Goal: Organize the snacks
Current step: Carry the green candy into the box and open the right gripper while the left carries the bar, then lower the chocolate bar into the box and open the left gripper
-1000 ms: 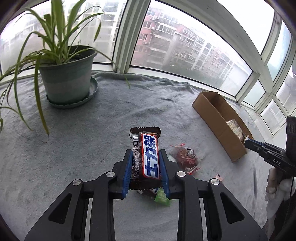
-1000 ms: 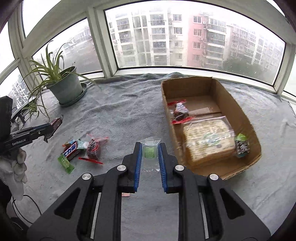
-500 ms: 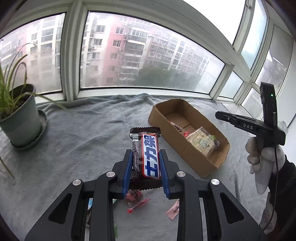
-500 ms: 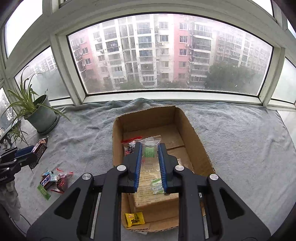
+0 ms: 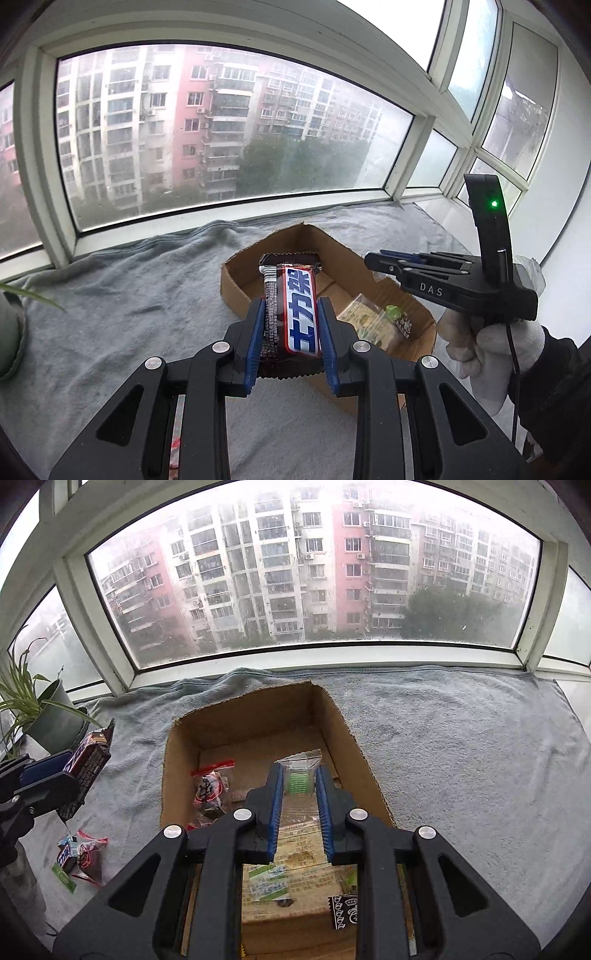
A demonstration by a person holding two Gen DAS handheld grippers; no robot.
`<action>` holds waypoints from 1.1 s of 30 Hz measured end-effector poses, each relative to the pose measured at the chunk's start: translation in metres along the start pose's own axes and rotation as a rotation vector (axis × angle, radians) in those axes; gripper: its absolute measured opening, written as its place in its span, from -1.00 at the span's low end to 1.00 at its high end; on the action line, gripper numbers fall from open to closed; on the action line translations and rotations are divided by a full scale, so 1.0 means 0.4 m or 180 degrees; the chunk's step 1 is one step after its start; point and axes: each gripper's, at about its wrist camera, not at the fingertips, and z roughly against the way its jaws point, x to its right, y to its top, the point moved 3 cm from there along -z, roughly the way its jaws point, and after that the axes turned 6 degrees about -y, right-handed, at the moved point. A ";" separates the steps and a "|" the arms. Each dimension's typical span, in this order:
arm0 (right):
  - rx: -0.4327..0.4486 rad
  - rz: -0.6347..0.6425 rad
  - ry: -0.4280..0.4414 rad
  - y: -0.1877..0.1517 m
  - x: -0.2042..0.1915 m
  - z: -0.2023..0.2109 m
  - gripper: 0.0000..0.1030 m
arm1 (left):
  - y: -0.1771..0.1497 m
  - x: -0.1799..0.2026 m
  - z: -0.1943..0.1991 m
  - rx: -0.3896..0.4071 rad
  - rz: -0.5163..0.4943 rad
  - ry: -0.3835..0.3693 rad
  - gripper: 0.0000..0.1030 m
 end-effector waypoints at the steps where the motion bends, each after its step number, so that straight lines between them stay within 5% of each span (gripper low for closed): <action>1: -0.0015 0.0000 -0.0002 -0.002 0.004 -0.009 -0.64 | 0.004 0.006 -0.015 -0.0021 -0.0015 -0.0020 -0.48; 13: -0.0094 -0.0034 -0.0081 -0.020 0.026 -0.052 -0.60 | 0.024 0.025 -0.137 -0.0194 -0.0008 -0.0059 -0.48; 16: -0.0071 -0.0053 -0.0123 -0.019 0.030 -0.048 -0.21 | 0.028 0.025 -0.143 -0.0202 0.0014 -0.0078 -0.47; 18: -0.0044 -0.0060 -0.0130 -0.019 0.030 -0.038 -0.13 | 0.028 0.023 -0.139 -0.0208 0.0012 -0.0047 -0.33; 33: 0.0078 -0.0014 -0.0055 -0.021 -0.024 0.068 -0.13 | 0.013 0.016 -0.009 -0.0075 -0.0039 0.0048 -0.32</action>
